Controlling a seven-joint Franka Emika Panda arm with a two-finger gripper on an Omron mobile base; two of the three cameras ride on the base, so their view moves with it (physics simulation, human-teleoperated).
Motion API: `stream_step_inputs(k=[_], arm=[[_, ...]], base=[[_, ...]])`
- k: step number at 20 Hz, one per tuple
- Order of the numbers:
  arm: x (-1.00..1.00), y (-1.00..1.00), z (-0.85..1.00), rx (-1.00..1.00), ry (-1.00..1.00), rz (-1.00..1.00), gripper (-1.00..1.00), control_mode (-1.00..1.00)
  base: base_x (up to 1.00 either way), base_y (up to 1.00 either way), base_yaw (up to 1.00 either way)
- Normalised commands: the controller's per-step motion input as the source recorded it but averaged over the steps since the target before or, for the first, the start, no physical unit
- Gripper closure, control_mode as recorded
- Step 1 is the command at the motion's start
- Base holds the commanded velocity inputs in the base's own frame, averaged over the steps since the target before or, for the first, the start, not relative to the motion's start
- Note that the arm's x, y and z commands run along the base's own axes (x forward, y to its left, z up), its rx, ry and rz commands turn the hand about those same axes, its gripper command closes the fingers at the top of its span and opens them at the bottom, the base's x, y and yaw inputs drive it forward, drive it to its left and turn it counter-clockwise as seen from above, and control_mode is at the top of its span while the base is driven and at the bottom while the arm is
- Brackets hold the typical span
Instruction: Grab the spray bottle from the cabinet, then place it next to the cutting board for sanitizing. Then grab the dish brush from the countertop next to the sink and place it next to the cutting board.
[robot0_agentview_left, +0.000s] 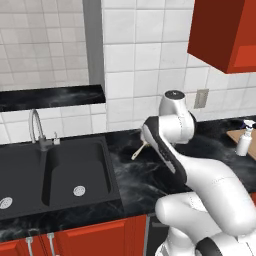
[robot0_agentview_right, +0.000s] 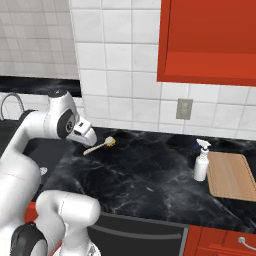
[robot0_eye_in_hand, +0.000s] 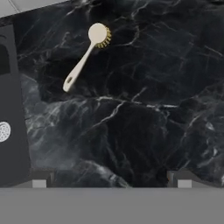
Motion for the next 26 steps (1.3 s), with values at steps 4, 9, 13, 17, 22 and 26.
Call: stream_step_inputs(k=[4, 9, 13, 17, 22, 26], arm=[[0.63, 0.0, -0.36, 0.0, 0.22, 0.0, -1.0, -1.0], [0.58, 0.0, -0.39, 0.0, 0.07, 0.0, -1.0, -1.0], [0.52, 0.0, -0.31, 0.0, 0.0, 0.0, -1.0, -1.0], [0.48, 0.0, -0.38, 0.0, 0.0, 0.0, -1.0, -1.0], [0.41, 0.0, -0.43, 0.0, 0.0, 0.0, -1.0, -1.0], [0.33, 0.0, -0.35, 0.0, 0.0, -0.03, -1.0, -1.0]], base=[[0.0, 0.0, 0.0], [0.0, 0.0, 0.0], [0.0, 0.0, 0.0], [0.0, 0.0, 0.0], [0.0, 0.0, 0.0], [0.0, 0.0, 0.0]])
